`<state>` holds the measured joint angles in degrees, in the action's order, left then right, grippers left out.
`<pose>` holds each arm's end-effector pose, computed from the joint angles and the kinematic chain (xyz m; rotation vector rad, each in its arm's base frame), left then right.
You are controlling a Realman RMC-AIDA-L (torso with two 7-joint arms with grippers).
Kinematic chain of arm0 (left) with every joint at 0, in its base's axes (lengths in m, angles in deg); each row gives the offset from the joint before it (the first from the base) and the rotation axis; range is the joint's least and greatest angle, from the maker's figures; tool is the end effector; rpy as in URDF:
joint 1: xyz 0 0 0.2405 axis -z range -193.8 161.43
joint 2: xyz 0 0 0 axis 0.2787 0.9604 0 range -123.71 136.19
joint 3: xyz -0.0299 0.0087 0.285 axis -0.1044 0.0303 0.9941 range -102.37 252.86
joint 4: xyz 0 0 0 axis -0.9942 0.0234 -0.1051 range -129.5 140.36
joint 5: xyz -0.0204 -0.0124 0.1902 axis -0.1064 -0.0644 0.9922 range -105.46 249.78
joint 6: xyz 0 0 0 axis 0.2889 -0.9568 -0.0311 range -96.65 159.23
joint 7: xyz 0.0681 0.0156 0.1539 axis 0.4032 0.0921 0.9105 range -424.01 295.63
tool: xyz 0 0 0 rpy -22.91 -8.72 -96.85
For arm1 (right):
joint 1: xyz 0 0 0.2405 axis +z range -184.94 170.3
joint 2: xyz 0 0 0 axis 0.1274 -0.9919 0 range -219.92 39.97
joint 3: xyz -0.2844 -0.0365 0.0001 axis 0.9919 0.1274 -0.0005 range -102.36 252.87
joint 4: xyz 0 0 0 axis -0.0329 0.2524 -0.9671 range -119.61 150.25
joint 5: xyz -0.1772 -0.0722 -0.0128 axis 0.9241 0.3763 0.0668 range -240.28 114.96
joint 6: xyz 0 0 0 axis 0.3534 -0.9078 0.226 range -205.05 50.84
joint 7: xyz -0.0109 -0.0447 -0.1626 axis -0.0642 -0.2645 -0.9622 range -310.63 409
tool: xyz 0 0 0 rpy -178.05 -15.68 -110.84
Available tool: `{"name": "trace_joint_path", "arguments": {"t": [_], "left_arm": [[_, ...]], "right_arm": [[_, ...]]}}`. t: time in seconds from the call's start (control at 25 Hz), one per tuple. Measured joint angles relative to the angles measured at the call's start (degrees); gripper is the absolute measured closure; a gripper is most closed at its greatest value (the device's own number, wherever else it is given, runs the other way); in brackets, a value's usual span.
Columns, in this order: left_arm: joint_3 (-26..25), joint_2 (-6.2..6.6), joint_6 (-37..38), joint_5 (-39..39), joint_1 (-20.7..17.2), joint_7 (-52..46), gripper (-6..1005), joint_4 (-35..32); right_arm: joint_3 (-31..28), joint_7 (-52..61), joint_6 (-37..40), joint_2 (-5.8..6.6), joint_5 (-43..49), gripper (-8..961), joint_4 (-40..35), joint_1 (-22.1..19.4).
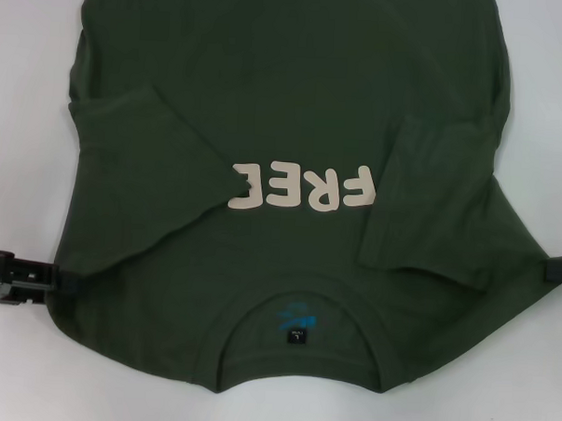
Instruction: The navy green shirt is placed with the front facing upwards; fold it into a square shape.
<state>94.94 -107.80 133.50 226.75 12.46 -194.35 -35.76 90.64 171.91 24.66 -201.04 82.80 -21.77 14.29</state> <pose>-0.3603 0.2692 0.0059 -2.2408 -2.1123 -0.1727 0.3842 0.2455 0.0272 -2.1600 2.0500 0.4720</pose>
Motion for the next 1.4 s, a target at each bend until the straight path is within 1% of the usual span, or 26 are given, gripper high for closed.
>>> {"name": "trace_joint_path", "arguments": {"t": [0.2,0.32,0.44,0.76,0.96,1.2,1.36,1.4], "left_arm": [[0.2,-0.01,0.0,0.0,0.2,0.1,409,0.3],[1.3,-0.06,0.0,0.0,0.3,0.3,421,0.6],[2.1,-0.24,-0.4,0.1,0.4,0.5,466,0.5],[2.2,-0.18,-2.0,1.0,0.6,-0.3,586,0.6],[2.3,-0.15,-2.3,1.2,0.8,-0.3,830,0.6],[2.0,-0.18,-2.4,1.2,0.8,-0.3,971,0.6],[2.1,0.15,-1.4,1.3,0.8,-0.3,971,0.0],[2.1,0.26,-1.0,1.4,0.9,-0.2,971,-0.1]], "right_arm": [[0.0,-0.1,0.0,-0.03,0.0,911,0.0,0.1],[0.0,-0.1,0.0,-0.02,0.0,911,0.0,0.2],[-0.1,-0.1,0.0,-0.02,0.0,910,0.0,0.2],[-0.3,-0.3,0.1,-0.17,0.0,904,0.8,0.3],[-0.4,-0.4,0.1,-0.18,0.0,899,0.8,0.3],[-0.4,-0.6,0.0,-0.31,0.0,893,0.8,-0.1],[-0.5,-1.3,0.1,-0.64,0.0,889,0.8,-1.4],[-0.6,-1.9,0.3,-0.90,-0.1,888,0.8,-2.3]]}}
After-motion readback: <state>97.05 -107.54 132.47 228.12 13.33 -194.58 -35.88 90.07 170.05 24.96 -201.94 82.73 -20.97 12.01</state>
